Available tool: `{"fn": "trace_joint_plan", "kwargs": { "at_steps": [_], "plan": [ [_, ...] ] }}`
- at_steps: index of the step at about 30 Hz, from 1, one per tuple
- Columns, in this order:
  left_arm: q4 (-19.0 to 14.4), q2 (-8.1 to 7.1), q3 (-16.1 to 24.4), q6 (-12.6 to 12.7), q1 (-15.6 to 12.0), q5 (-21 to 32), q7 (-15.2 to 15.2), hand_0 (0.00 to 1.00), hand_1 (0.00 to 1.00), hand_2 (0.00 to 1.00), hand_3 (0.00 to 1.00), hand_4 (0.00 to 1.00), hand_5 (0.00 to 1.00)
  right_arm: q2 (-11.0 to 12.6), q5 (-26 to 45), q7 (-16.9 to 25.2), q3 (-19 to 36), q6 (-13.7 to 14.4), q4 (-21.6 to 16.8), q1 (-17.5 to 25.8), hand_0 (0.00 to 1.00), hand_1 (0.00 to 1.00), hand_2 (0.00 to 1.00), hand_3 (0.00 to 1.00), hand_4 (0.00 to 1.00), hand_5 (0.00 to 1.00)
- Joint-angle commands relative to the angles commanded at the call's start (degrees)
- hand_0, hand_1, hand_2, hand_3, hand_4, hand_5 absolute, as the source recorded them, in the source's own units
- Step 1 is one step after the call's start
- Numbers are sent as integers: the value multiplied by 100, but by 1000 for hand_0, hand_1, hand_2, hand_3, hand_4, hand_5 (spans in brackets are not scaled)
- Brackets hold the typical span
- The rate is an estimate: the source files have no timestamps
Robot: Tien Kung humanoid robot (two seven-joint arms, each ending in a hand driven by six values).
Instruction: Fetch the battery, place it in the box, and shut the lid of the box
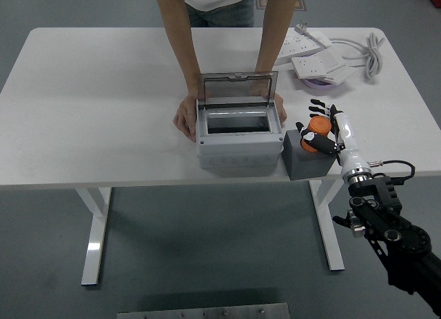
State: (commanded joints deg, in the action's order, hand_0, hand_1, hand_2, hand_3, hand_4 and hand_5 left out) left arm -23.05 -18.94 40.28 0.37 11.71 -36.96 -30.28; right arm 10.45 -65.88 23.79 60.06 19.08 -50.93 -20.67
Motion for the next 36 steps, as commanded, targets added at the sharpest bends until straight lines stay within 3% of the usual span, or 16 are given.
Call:
{"fn": "trace_joint_plan", "kwargs": {
  "at_steps": [8,9,14,15,20,21,36],
  "plan": [
    [-6,1,29,4,-9,-24,-28,818,897,835,815,833,566,0,53,54,-22,68,-12,-1,569,725,752,784,727,97],
    [-7,0,31,4,-8,-25,-30,818,896,835,815,834,561,0,60,60,-26,79,-11,0,467,626,620,691,709,77],
    [-9,0,40,0,-7,-39,-41,818,896,835,815,834,561,-1,121,71,-38,117,-15,2,467,626,620,691,709,77],
    [-9,0,42,-1,-5,-42,-43,818,896,834,816,834,559,-2,128,72,-40,125,-15,2,373,482,474,536,676,51],
    [-8,-6,43,-4,3,-56,-41,818,896,834,816,834,559,-6,150,72,-45,168,-17,6,373,482,474,536,676,51],
    [-8,-7,44,-5,4,-59,-42,819,896,834,816,836,557,-7,154,72,-45,172,-16,7,315,456,478,524,581,2],
    [-10,-22,62,-16,19,-139,-46,819,895,834,816,838,556,-24,264,77,-100,275,42,-18,307,445,480,521,558,2]
  ]
}}
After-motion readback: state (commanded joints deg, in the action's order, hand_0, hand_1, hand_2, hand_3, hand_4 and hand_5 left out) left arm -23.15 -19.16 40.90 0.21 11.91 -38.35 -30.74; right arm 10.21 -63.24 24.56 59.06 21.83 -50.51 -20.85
